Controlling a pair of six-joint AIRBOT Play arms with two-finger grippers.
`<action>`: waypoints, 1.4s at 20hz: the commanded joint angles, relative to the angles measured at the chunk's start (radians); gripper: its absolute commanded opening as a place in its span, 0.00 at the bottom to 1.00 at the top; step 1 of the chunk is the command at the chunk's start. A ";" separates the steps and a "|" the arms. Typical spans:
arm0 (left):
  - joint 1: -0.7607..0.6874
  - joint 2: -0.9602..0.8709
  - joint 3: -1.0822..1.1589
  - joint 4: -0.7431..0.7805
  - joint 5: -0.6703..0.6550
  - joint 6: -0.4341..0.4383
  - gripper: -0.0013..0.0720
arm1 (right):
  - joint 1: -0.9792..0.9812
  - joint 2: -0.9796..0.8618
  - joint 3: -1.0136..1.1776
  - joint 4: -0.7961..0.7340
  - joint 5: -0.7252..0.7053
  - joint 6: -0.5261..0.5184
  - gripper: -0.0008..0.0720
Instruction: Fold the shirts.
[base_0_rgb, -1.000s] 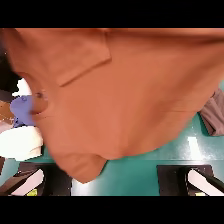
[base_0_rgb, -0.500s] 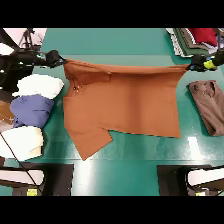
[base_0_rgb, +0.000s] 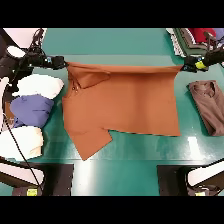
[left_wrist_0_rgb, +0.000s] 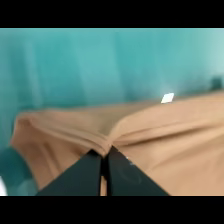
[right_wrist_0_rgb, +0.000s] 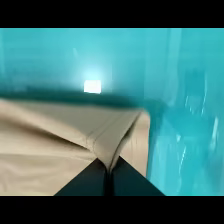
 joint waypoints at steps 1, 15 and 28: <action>0.001 -0.005 -0.009 0.156 -0.155 0.010 0.05 | 0.022 0.046 -0.133 -0.001 0.007 0.000 0.03; 0.014 0.009 -0.110 0.250 -0.313 -0.173 0.74 | 0.069 0.180 -0.470 0.082 -0.032 0.003 0.59; 0.050 0.632 -0.953 0.232 -0.315 -0.308 0.75 | -0.111 0.649 -0.857 0.092 -0.029 -0.042 0.59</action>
